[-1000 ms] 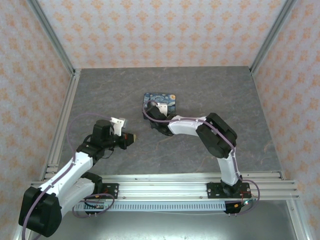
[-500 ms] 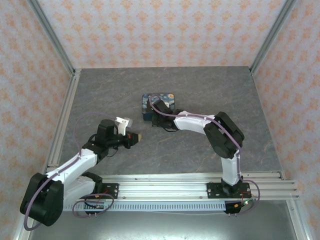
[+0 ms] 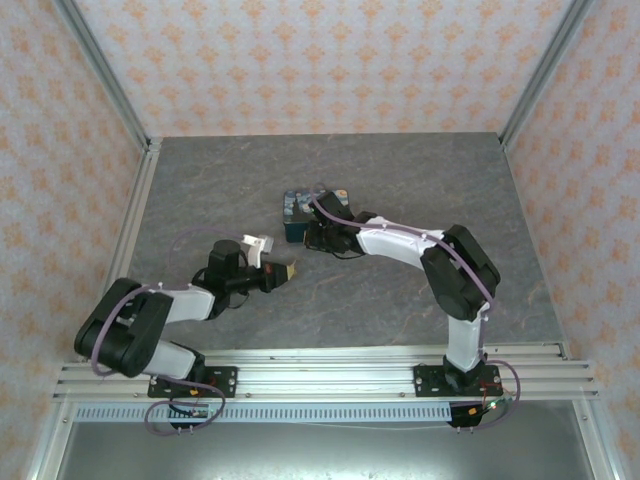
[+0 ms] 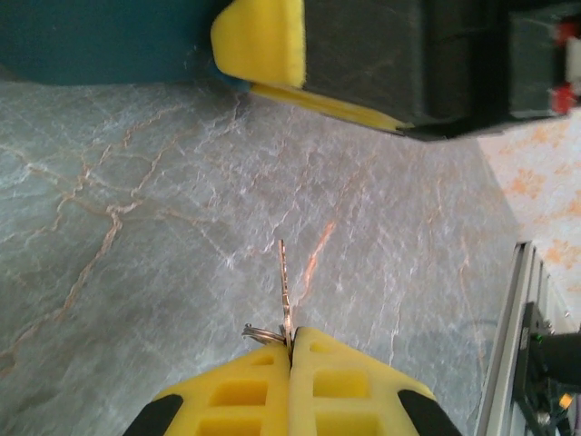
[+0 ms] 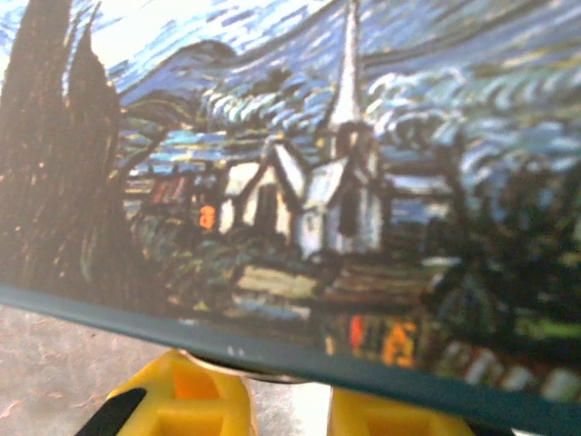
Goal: Unlock the padlock with the key
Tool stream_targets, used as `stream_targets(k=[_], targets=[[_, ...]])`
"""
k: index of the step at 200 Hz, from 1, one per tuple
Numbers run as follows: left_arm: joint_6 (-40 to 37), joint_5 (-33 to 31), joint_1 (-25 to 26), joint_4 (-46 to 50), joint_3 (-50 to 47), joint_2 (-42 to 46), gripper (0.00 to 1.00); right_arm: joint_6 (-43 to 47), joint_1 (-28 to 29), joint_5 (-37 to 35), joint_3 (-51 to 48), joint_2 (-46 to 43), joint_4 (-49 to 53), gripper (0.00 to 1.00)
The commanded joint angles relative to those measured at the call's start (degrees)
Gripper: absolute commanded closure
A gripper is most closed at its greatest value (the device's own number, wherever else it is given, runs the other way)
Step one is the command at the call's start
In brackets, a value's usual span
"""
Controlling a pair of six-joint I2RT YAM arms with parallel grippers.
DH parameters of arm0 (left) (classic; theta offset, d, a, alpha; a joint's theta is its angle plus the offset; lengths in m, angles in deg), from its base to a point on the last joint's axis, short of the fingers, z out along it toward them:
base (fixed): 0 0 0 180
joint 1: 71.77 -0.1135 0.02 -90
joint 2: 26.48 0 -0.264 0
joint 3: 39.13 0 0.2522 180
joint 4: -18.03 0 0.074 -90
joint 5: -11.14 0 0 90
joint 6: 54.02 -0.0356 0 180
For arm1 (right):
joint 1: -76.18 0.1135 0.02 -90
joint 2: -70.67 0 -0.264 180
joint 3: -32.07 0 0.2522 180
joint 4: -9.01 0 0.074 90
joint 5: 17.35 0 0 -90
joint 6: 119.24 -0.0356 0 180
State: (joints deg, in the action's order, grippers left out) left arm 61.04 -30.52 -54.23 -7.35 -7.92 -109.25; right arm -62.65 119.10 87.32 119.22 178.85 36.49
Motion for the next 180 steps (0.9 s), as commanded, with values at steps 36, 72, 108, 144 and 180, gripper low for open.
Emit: stream_targets(k=[36, 72, 108, 144, 180], targets=[[-2.05, 0.8, 0.39, -14.62, -0.66, -1.8, 1.0, -1.63, -1.34, 4.81, 3.24, -4.73, 4.24, 1.0], [-3.53, 1.94, 0.38, -14.65, 0.93, -3.37, 1.0, -2.35, -2.26, 9.02, 4.72, -5.04, 5.77, 1.0], [-3.0, 3.05, 0.39, -19.15, 1.52, -6.32, 1.0, -2.45, -3.25, 12.54, 5.42, -5.35, 6.75, 1.0], [-4.37, 2.48, 0.39, -19.75, 1.88, -6.4, 1.0, -2.49, -4.98, 16.0, 5.24, -6.15, 7.46, 1.0], [-5.59, 2.28, 0.48, -19.92, 3.34, -7.17, 1.0, -2.36, -6.38, 19.18, 5.57, -6.91, 8.17, 1.0]])
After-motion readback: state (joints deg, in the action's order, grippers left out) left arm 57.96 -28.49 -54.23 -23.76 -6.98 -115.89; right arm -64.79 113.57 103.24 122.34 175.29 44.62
